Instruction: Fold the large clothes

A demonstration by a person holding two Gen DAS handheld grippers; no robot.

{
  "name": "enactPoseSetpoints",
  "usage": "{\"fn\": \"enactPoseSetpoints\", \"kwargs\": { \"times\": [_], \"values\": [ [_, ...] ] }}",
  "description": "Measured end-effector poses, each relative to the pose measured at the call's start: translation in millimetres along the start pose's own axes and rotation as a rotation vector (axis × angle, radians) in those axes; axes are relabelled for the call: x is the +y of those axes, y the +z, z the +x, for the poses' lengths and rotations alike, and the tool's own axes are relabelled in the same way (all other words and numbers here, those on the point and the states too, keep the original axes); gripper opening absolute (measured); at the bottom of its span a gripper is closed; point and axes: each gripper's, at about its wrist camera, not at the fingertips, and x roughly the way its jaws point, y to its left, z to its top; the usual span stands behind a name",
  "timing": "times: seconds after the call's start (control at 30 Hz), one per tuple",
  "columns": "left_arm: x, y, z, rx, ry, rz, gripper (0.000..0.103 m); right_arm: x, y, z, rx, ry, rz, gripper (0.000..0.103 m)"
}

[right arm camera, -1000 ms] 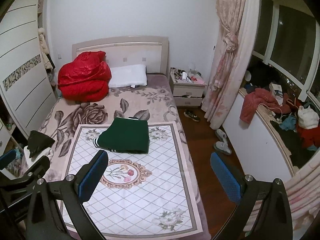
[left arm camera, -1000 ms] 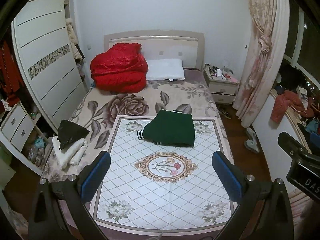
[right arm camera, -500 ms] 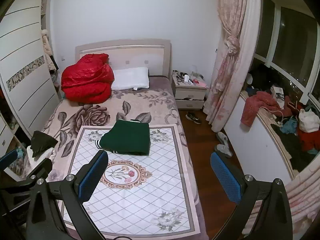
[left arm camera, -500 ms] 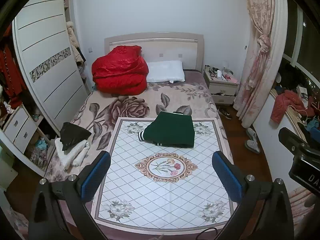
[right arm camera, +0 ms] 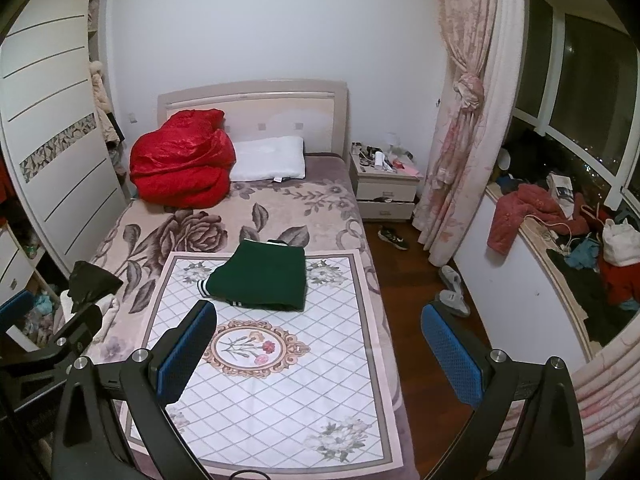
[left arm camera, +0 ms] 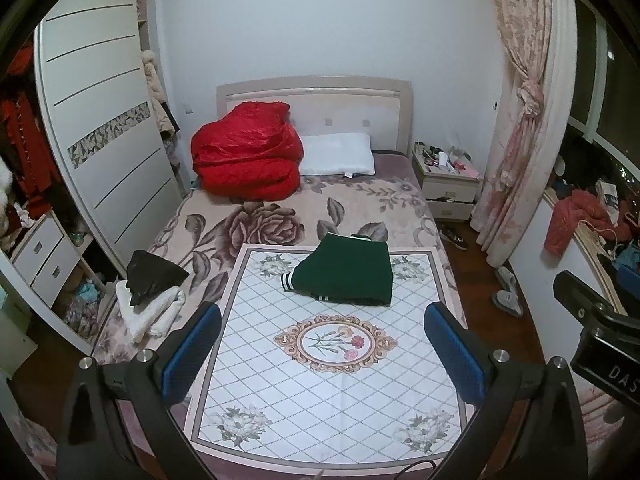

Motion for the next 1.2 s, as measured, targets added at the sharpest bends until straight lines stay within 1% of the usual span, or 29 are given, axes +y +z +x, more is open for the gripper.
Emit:
{"fn": "enactPoseSetpoints", "kwargs": {
  "times": [0.4,0.63,1.2],
  "values": [
    [1.1,1.2,-9.2,-0.021,0.009,-0.007,0.103,-0.8,-3.8,-5.1,-0.007,0.015,0.000,0.103],
    [0.4,5.2,-13.9,-0.033,0.014,-0.019,0.103,-2.2,-0.1,-4.7,-0.008,0.029,-0.004,0.103],
    [3.0,6.7,-15.4,-0.038,0.018,-0.023,0.103,6.4,-5.4,-10.3,-0.009,0.032,-0.008,0.103]
  ]
}}
